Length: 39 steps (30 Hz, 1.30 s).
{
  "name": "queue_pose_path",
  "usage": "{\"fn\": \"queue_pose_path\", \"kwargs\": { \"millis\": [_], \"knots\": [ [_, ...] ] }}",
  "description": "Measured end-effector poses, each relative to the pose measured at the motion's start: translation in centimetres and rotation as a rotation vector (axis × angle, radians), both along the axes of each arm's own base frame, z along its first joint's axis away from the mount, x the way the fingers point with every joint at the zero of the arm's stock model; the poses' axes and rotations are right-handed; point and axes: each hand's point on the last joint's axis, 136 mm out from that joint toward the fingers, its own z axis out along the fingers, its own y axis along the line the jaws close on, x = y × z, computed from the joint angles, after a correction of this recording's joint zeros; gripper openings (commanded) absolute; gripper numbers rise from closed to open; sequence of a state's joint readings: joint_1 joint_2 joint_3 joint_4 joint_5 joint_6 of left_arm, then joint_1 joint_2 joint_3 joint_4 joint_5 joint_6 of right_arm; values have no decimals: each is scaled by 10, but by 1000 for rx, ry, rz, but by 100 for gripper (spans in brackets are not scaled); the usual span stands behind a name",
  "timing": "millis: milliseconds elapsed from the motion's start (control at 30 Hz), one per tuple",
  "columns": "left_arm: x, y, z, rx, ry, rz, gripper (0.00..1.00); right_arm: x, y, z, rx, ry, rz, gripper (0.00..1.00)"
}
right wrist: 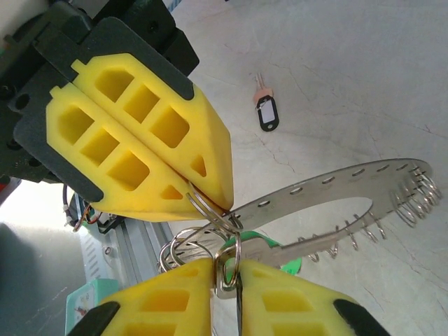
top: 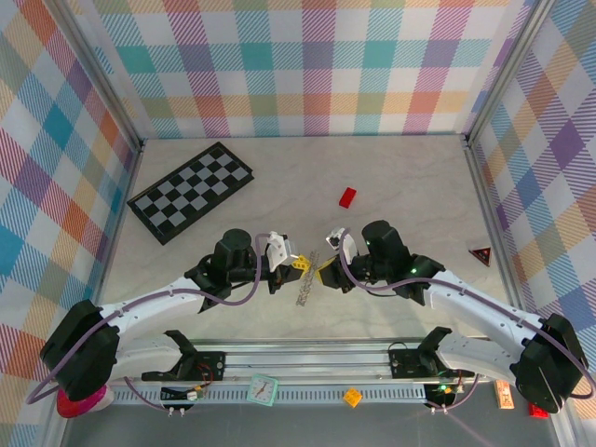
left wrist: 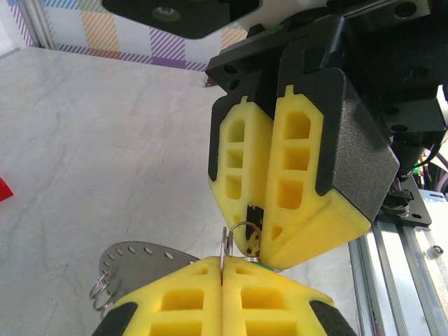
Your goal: Put the keys on the keyring
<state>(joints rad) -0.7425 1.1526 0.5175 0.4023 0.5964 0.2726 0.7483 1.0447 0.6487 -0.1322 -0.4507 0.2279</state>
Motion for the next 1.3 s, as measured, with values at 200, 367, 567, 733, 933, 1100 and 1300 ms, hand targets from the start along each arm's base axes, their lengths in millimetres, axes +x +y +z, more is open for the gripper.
{"fn": "queue_pose_path", "kwargs": {
  "millis": [200,367,567,733,933,1100,1300],
  "knots": [
    [0,0,-1,0,1,-1,0,5,-1,4,9,-23,-26,19],
    [-1,1,-3,4,5,-1,0,7,-1,1,9,-24,-36,6],
    [-2,1,-5,5,6,-1,0,9,-2,-1,-2,-35,-45,0],
    [-2,2,-6,0,16,7,0,10,1,-13,-25,-7,-28,0],
    [-1,1,-1,-18,3,6,0,10,1,-8,-2,-22,-24,22],
    [-1,-2,7,-48,-21,-6,0,7,-7,6,35,-131,-19,37],
    [0,-4,11,-67,-36,-10,0,10,-9,13,23,-266,17,40]
  ]
}}
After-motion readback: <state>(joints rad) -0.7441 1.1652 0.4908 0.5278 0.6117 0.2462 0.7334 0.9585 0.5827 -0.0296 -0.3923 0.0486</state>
